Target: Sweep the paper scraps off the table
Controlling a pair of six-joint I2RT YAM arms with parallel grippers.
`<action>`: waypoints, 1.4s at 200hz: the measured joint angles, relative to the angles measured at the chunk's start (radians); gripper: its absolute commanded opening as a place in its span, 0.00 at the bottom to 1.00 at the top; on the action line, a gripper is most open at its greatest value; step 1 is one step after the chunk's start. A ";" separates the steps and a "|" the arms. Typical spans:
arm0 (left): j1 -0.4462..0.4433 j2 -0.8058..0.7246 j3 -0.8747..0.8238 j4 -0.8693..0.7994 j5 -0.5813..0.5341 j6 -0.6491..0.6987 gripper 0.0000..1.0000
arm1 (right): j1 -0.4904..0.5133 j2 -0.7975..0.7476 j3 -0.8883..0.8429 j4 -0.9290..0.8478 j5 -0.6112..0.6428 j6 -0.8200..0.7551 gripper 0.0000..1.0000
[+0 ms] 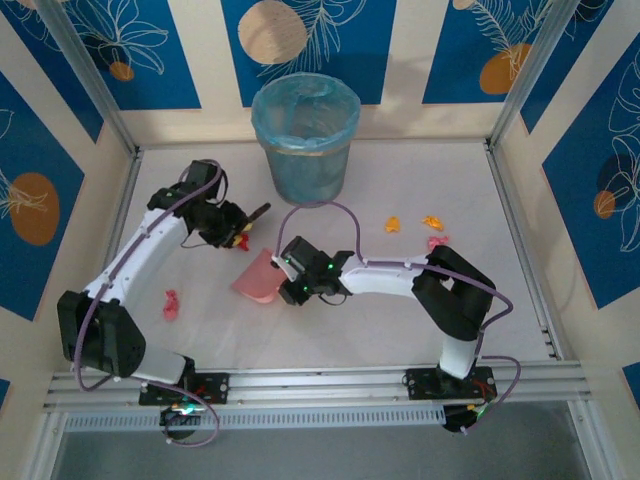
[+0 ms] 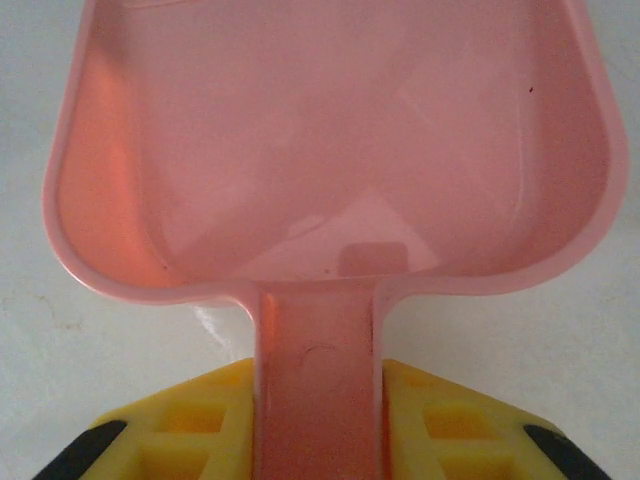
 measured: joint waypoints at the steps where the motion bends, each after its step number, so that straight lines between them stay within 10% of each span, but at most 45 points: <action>1: -0.002 -0.002 -0.002 0.000 0.001 0.000 0.00 | 0.000 0.000 0.000 0.000 0.000 0.001 0.00; 280: -0.084 -0.160 -0.074 -0.139 0.038 0.044 0.00 | -0.029 0.018 -0.011 0.020 0.009 0.110 0.00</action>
